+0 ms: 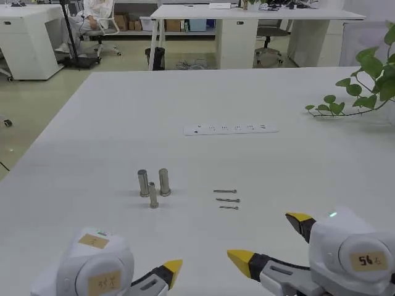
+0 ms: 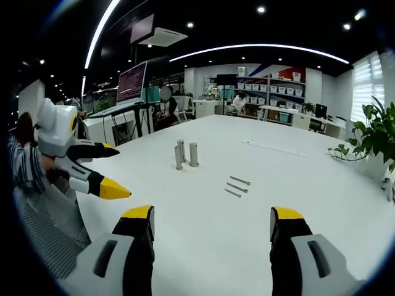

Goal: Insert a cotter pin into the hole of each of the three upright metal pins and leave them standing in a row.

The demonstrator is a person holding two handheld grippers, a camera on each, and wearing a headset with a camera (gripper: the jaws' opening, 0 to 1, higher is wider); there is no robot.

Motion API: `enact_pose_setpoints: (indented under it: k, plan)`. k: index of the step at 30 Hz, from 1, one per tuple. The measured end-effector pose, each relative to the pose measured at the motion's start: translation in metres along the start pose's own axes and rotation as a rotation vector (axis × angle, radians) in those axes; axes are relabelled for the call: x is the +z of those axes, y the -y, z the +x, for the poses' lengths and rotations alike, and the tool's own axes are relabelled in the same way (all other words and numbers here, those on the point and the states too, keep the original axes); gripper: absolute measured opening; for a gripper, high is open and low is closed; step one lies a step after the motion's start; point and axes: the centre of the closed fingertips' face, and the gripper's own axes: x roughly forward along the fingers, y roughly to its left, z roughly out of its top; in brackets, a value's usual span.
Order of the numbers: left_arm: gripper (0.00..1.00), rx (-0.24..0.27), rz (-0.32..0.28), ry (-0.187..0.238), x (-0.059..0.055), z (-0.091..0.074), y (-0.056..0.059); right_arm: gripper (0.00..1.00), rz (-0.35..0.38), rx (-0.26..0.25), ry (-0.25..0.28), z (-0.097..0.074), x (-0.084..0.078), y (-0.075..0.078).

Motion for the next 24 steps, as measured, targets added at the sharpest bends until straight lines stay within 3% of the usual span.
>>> enact_pose_setpoints:
  k: [24]
  plan:
    - [0.83, 0.008, 0.005, -0.009, -0.0018, 0.0001, -0.0028, 0.73, 0.004, 0.004, 0.012, -0.0003, 0.003, -0.0008]
